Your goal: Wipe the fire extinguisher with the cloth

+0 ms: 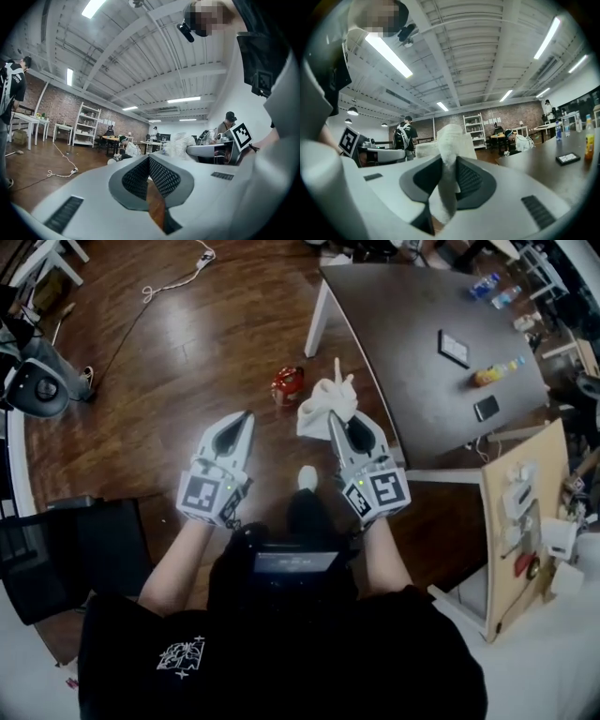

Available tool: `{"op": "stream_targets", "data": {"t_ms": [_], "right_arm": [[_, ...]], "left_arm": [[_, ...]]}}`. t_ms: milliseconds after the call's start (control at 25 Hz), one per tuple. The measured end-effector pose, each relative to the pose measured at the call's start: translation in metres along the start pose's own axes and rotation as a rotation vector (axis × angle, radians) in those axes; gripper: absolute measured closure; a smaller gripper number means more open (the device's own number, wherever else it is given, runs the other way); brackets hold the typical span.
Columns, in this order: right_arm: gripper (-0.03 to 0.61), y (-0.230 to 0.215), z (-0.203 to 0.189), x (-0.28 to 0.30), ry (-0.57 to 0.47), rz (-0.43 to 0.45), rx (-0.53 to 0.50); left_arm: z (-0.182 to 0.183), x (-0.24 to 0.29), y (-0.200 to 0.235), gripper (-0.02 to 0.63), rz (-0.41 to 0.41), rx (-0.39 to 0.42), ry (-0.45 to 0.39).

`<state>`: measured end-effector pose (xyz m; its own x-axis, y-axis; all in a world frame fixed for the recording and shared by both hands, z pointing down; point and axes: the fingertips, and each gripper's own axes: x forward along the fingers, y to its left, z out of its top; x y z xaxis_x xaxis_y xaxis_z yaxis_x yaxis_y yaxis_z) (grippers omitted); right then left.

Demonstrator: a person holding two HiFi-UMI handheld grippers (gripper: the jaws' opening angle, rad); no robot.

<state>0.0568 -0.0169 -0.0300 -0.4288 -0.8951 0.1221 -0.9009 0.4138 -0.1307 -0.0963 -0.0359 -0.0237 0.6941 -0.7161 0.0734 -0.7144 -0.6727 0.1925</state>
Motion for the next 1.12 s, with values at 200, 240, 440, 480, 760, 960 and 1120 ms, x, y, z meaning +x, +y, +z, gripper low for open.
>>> {"op": "stream_targets", "data": {"t_ms": [200,240,440,480,760,960,1120], "right_arm": [[0.48,-0.072,-0.078,0.037,0.009,0.028,-0.004],[0.48,-0.085,-0.098,0.046,0.011,0.03,-0.005],[0.48,-0.145,-0.206,0.097,0.004,0.047,-0.038],[0.48,-0.153,-0.231,0.107,0.003,0.051,-0.041],[0.48,-0.201,-0.368,0.162,-0.022,0.077,-0.093],[0.48,-0.213,-0.421,0.174,-0.046,0.083,-0.112],[0.48,-0.214,-0.451,0.174,-0.056,0.09,-0.125]], "left_arm": [[-0.072,0.055,0.023,0.612,0.032,-0.015,0.025],[-0.089,0.064,0.028,0.612,0.032,-0.017,0.018],[-0.189,0.112,0.053,0.612,0.02,-0.003,-0.002],[-0.213,0.118,0.058,0.612,0.019,0.0,-0.003],[-0.359,0.175,0.097,0.612,0.009,0.031,-0.047],[-0.42,0.191,0.108,0.612,0.004,0.041,-0.061],[-0.446,0.19,0.114,0.612,0.007,0.04,-0.079]]}}
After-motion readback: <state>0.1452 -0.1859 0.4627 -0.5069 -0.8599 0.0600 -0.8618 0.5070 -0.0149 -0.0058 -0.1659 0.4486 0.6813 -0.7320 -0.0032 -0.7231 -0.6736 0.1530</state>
